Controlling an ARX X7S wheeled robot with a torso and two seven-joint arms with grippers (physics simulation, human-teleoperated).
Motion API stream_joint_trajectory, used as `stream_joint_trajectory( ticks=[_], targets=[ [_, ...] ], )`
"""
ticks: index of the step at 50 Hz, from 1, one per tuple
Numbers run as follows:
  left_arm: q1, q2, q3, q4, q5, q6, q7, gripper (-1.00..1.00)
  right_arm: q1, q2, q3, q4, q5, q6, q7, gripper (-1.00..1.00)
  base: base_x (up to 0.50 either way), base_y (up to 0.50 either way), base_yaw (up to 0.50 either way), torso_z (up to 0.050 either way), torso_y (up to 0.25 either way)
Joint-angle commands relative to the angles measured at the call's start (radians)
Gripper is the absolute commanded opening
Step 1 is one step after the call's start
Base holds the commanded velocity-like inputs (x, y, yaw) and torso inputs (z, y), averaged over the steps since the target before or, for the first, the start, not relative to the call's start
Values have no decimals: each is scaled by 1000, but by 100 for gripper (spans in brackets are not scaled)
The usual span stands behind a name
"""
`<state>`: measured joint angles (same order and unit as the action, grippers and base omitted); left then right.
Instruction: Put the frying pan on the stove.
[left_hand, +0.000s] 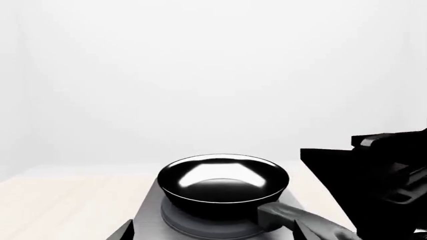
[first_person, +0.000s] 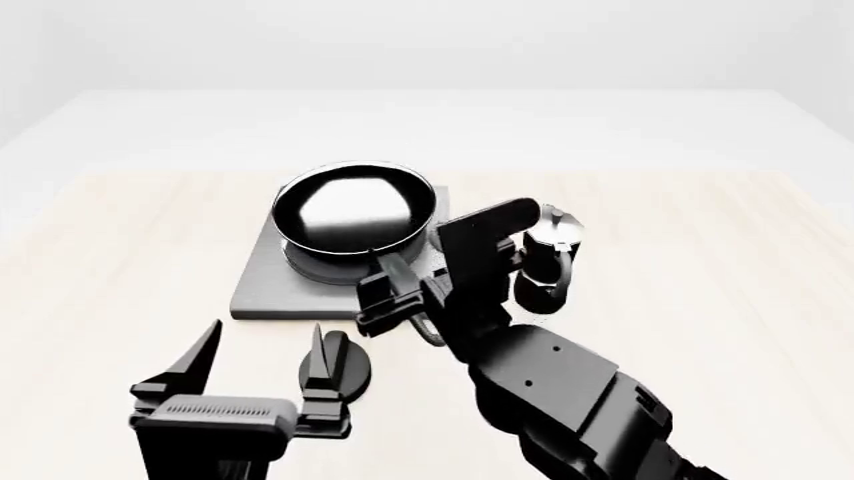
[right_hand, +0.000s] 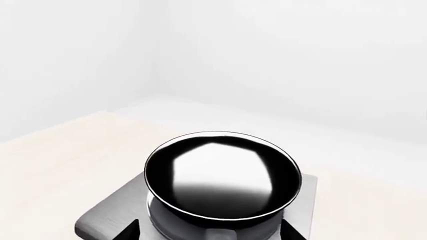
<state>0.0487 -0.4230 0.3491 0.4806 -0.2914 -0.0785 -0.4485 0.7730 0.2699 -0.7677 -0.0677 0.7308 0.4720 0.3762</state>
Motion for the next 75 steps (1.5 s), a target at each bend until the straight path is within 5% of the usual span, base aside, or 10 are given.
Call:
stream_joint_trajectory(
  ticks=[1, 29, 75],
  targets=[
    [9, -12, 0, 38, -4, -8, -6, 100, -66, 57, 34, -201, 26, -14, 84, 100, 0, 0, 0, 0, 0],
    [51, -62, -31, 203, -35, -34, -36, 100, -118, 161, 95, -603, 67, 29, 293, 100, 0, 0, 0, 0, 0],
    [141, -140, -73, 441, -58, -26, -78, 100, -103, 230, 97, -945, 110, 149, 537, 100, 0, 0, 0, 0, 0]
  ],
)
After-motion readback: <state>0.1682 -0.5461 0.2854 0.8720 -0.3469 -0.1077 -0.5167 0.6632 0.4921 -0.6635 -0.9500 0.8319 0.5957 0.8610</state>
